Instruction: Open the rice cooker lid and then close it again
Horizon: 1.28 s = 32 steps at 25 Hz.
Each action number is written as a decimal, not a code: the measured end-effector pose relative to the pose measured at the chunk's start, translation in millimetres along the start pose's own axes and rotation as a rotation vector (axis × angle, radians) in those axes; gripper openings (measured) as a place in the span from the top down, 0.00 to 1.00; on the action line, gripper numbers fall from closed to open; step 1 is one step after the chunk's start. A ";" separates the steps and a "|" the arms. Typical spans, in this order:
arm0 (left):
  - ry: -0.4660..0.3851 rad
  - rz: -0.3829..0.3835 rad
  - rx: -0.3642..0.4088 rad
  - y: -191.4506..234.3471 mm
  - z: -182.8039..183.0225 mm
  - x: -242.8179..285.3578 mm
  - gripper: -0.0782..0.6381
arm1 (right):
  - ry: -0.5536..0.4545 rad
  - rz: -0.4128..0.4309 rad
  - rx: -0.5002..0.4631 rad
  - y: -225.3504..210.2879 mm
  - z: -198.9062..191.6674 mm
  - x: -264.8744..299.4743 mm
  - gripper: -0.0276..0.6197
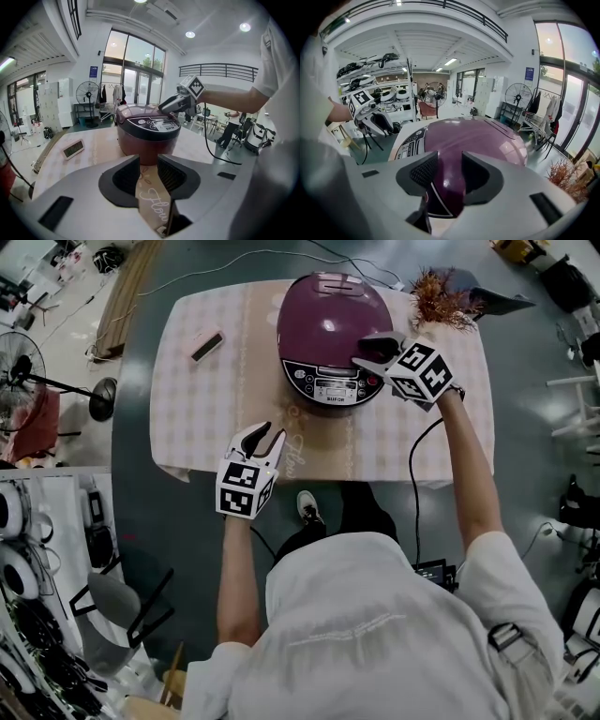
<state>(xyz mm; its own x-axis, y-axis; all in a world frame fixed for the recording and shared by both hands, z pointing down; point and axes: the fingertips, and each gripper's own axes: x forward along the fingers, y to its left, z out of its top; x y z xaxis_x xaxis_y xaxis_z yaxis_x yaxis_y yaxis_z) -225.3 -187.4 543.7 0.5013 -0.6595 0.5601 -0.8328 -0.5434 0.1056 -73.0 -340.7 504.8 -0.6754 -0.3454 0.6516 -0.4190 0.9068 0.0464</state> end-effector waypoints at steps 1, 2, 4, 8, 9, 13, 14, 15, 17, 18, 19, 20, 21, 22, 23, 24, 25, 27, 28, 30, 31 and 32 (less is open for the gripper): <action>0.000 0.001 -0.002 0.5 -0.8 -0.1 0.71 | -0.001 -0.005 0.000 0.1 -0.3 0.2 0.69; 0.000 0.001 -0.003 1.0 -1.4 -0.2 0.71 | -0.002 -0.010 0.001 0.1 -0.6 0.3 0.69; -0.001 0.003 -0.006 1.9 -2.3 -0.7 0.71 | -0.005 -0.017 0.002 0.3 -0.6 0.6 0.69; -0.007 0.009 -0.010 4.0 -1.8 -2.3 0.71 | -0.009 -0.029 0.005 1.1 -1.0 1.4 0.69; -0.009 0.010 -0.010 4.1 -1.3 -2.7 0.71 | -0.011 -0.032 0.006 1.6 -1.2 1.5 0.69; -0.015 0.016 -0.014 4.1 -2.3 -3.6 0.71 | -0.021 -0.037 0.011 4.7 -3.3 3.5 0.72; -0.016 0.017 -0.015 4.1 -2.4 -3.6 0.71 | -0.023 -0.037 0.013 4.5 -3.8 3.7 0.72; -0.017 0.019 -0.016 4.2 -2.2 -3.9 0.71 | -0.025 -0.037 0.016 4.2 -3.9 3.7 0.72; -0.017 0.024 -0.018 4.3 -1.4 -5.1 0.71 | -0.026 -0.038 0.021 3.6 -3.5 3.2 0.72; -0.017 0.026 -0.020 4.3 -1.3 -5.7 0.71 | -0.026 -0.039 0.024 3.3 -3.2 3.0 0.72; -0.017 0.028 -0.023 4.1 -1.5 -6.2 0.71 | -0.024 -0.038 0.026 3.1 -3.1 3.1 0.72; -0.017 0.030 -0.025 3.9 -2.0 -6.6 0.71 | -0.022 -0.036 0.029 3.1 -3.3 3.2 0.72; -0.016 0.031 -0.028 3.7 -2.6 -7.1 0.71 | -0.020 -0.035 0.030 3.3 -3.6 3.3 0.72; -0.016 0.033 -0.029 3.9 -3.1 -7.6 0.71 | -0.020 -0.034 0.030 3.5 -3.9 3.3 0.72; -0.017 0.036 -0.031 4.4 -3.5 -8.2 0.71 | -0.022 -0.033 0.030 3.5 -3.9 3.3 0.72; -0.017 0.039 -0.033 5.0 -3.7 -8.7 0.71 | -0.027 -0.033 0.029 3.2 -3.6 3.1 0.72; -0.017 0.041 -0.035 5.2 -4.0 -9.2 0.71 | -0.032 -0.034 0.027 2.8 -3.4 2.8 0.71; -0.014 0.042 -0.038 4.3 -5.1 -9.5 0.71 | -0.036 -0.040 0.021 2.1 -3.7 2.3 0.70; -0.011 0.041 -0.040 3.8 -6.0 -9.0 0.71 | -0.036 -0.041 0.017 2.1 -3.9 2.3 0.70; -0.004 0.042 -0.039 3.8 -7.3 -7.2 0.71 | -0.038 -0.040 0.013 3.0 -4.0 3.0 0.71; -0.003 0.043 -0.037 4.2 -6.5 -6.1 0.71 | -0.040 -0.040 0.014 3.4 -3.9 3.3 0.71; -0.004 0.044 -0.034 4.6 -4.4 -5.1 0.71 | -0.042 -0.041 0.017 3.7 -3.4 3.2 0.71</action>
<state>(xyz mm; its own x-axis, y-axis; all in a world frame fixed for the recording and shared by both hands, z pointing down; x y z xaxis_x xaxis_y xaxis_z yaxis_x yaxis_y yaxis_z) -232.8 -184.3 545.0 0.4647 -0.6845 0.5617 -0.8617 -0.4956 0.1088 -74.6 -337.6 509.7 -0.6824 -0.3919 0.6171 -0.4563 0.8879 0.0594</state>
